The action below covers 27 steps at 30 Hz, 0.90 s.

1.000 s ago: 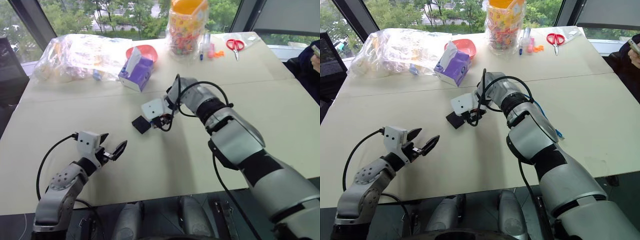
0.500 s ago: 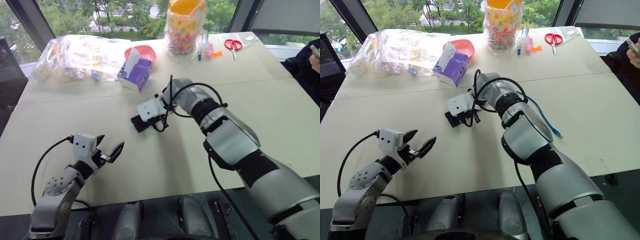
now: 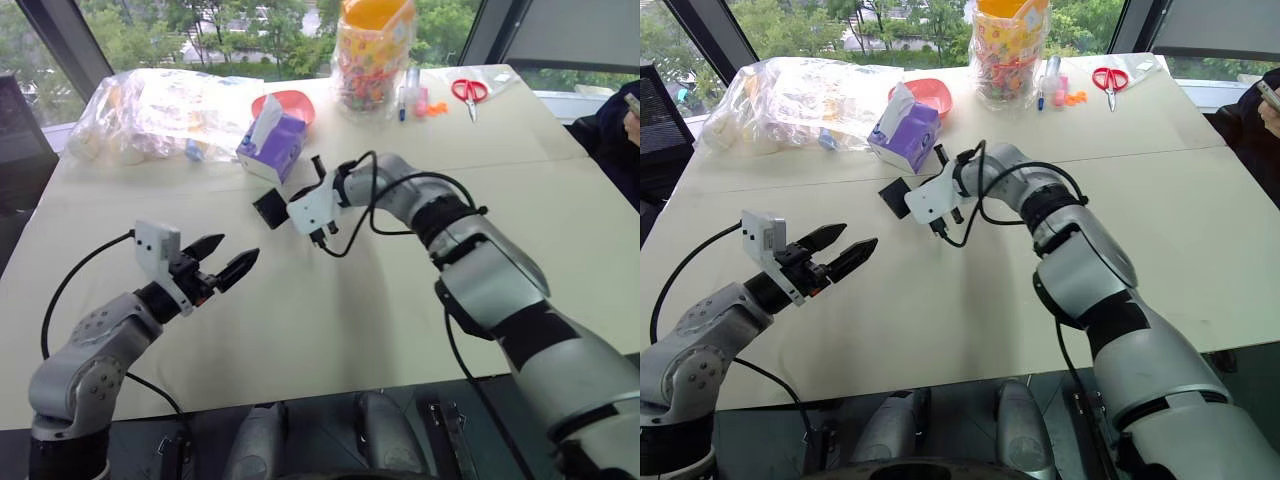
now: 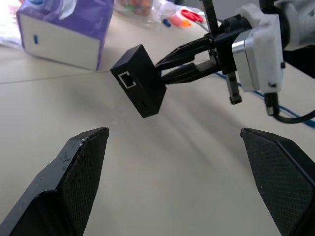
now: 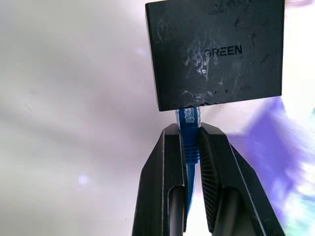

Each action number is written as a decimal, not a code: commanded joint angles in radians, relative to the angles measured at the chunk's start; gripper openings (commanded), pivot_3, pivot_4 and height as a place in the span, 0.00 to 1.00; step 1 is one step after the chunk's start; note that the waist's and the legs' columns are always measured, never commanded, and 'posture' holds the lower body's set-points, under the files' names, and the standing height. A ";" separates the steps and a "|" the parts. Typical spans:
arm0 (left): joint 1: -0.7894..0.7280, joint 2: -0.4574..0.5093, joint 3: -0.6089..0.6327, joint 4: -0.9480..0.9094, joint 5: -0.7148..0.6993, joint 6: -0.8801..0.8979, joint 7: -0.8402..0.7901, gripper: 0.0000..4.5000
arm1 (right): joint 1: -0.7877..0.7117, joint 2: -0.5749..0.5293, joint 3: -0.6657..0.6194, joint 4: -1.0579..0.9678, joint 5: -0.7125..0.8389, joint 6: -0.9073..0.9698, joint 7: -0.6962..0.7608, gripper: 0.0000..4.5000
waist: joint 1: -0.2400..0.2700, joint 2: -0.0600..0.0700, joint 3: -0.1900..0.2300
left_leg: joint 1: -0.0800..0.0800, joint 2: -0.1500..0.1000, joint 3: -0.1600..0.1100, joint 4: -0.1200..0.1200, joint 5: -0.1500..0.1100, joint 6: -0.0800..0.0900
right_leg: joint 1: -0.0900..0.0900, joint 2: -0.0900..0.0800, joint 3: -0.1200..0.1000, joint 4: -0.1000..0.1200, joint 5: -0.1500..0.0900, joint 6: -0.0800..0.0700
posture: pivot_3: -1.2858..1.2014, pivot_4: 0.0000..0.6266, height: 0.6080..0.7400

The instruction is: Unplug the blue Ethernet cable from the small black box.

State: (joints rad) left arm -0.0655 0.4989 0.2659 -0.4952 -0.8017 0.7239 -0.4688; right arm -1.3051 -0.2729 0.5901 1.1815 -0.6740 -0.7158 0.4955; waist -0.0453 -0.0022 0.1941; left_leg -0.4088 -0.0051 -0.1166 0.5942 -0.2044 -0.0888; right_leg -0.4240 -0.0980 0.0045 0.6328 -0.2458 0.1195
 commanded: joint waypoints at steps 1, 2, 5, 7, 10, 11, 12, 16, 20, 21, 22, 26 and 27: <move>-0.053 0.001 -0.017 -0.010 -0.038 0.025 0.003 1.00 | 0.109 -0.038 -0.040 -0.214 0.025 -0.050 -0.093 0.02 | -0.002 0.000 0.000 | 0.000 0.000 0.000 0.000 0.000 0.000 | 0.000 0.000 0.000 0.000 0.000 0.000 | 0.52 0.24 1.00; -0.068 0.002 -0.019 -0.002 -0.046 0.032 0.002 1.00 | 0.152 -0.054 -0.048 -0.286 0.021 -0.044 -0.115 0.02 | -0.002 0.000 0.000 | 0.000 0.000 0.000 0.000 0.000 0.000 | 0.000 0.000 0.001 0.000 0.000 0.000 | 0.52 0.24 1.00; -0.121 0.004 -0.016 0.028 -0.072 0.056 0.003 1.00 | 0.290 -0.087 -0.083 -0.523 0.004 0.016 -0.174 0.02 | -0.003 0.000 0.000 | 0.000 0.000 0.001 0.001 0.000 0.000 | 0.000 0.000 0.002 0.001 0.000 0.000 | 0.52 0.24 1.00; -0.153 0.013 -0.022 0.046 -0.079 0.071 -0.006 1.00 | 0.378 -0.094 -0.106 -0.668 -0.013 0.065 -0.213 0.02 | -0.001 0.000 0.000 | 0.001 0.000 0.001 0.002 0.001 0.000 | 0.000 0.000 0.002 0.002 0.000 0.000 | 0.52 0.24 1.00; -0.174 0.024 -0.037 0.060 -0.073 0.080 -0.022 1.00 | 0.452 -0.096 -0.123 -0.802 -0.035 0.119 -0.234 0.02 | -0.001 -0.001 0.000 | 0.001 0.000 0.001 0.002 0.001 -0.001 | 0.000 0.001 0.002 0.002 0.000 0.000 | 0.52 0.24 1.00; -0.177 0.026 -0.039 0.062 -0.072 0.081 -0.024 1.00 | 0.463 -0.098 -0.127 -0.828 -0.042 0.130 -0.240 0.02 | 0.000 -0.001 0.000 | 0.001 0.000 0.002 0.003 0.001 -0.001 | 0.000 0.001 0.003 0.002 0.000 0.000 | 0.52 0.24 1.00; -0.181 0.026 -0.041 0.065 -0.071 0.083 -0.025 1.00 | 0.472 -0.099 -0.133 -0.850 -0.048 0.146 -0.249 0.02 | 0.001 -0.001 -0.001 | 0.001 0.000 0.002 0.003 0.001 -0.001 | 0.001 0.001 0.003 0.002 0.000 0.000 | 0.52 0.24 1.00; -0.185 0.028 -0.048 0.072 -0.061 0.078 -0.028 1.00 | 0.494 -0.107 -0.144 -0.901 -0.061 0.187 -0.267 0.02 | 0.001 -0.002 -0.001 | 0.001 0.000 0.002 0.003 0.002 -0.002 | 0.001 0.001 0.003 0.002 0.001 -0.001 | 0.52 0.24 1.00; -0.192 0.019 -0.045 0.079 -0.042 0.058 -0.016 1.00 | 0.515 -0.116 -0.137 -0.926 -0.054 0.192 -0.248 0.02 | 0.001 -0.003 -0.002 | 0.001 0.000 0.002 0.003 0.002 -0.002 | 0.001 0.001 0.003 0.002 0.001 -0.001 | 0.52 0.24 1.00; -0.197 0.015 -0.042 0.081 -0.039 0.052 -0.013 1.00 | 0.519 -0.117 -0.135 -0.929 -0.048 0.194 -0.239 0.02 | 0.001 -0.003 -0.002 | 0.001 0.000 0.002 0.003 0.002 -0.002 | 0.001 0.001 0.003 0.002 0.001 -0.001 | 0.52 0.24 1.00; -0.201 0.013 -0.040 0.083 -0.037 0.048 -0.010 1.00 | 0.522 -0.117 -0.135 -0.930 -0.045 0.195 -0.234 0.02 | 0.001 -0.003 -0.002 | 0.001 0.000 0.002 0.003 0.002 -0.002 | 0.001 0.001 0.003 0.002 0.001 -0.001 | 0.52 0.24 1.00; -0.207 0.012 -0.029 0.081 -0.043 0.049 -0.007 1.00 | 0.529 -0.116 -0.136 -0.934 -0.043 0.195 -0.225 0.02 | 0.001 -0.003 -0.002 | 0.001 0.000 0.002 0.003 0.002 -0.002 | 0.001 0.001 0.003 0.002 0.001 -0.001 | 0.52 0.24 1.00; -0.206 0.013 -0.028 0.080 -0.044 0.049 -0.008 1.00 | 0.530 -0.115 -0.136 -0.935 -0.042 0.196 -0.223 0.02 | 0.001 -0.003 -0.002 | 0.002 0.000 0.002 0.003 0.002 -0.002 | 0.001 0.001 0.003 0.002 0.001 -0.001 | 0.52 0.24 1.00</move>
State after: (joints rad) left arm -0.2618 0.5086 0.2131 -0.3941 -0.8380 0.7950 -0.4759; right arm -0.7656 -0.3918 0.4679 0.2955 -0.7390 -0.5158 0.2748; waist -0.0446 -0.0051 0.1924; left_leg -0.4073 -0.0051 -0.1150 0.5975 -0.2026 -0.0906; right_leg -0.4226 -0.0973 0.0077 0.6347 -0.2448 0.1186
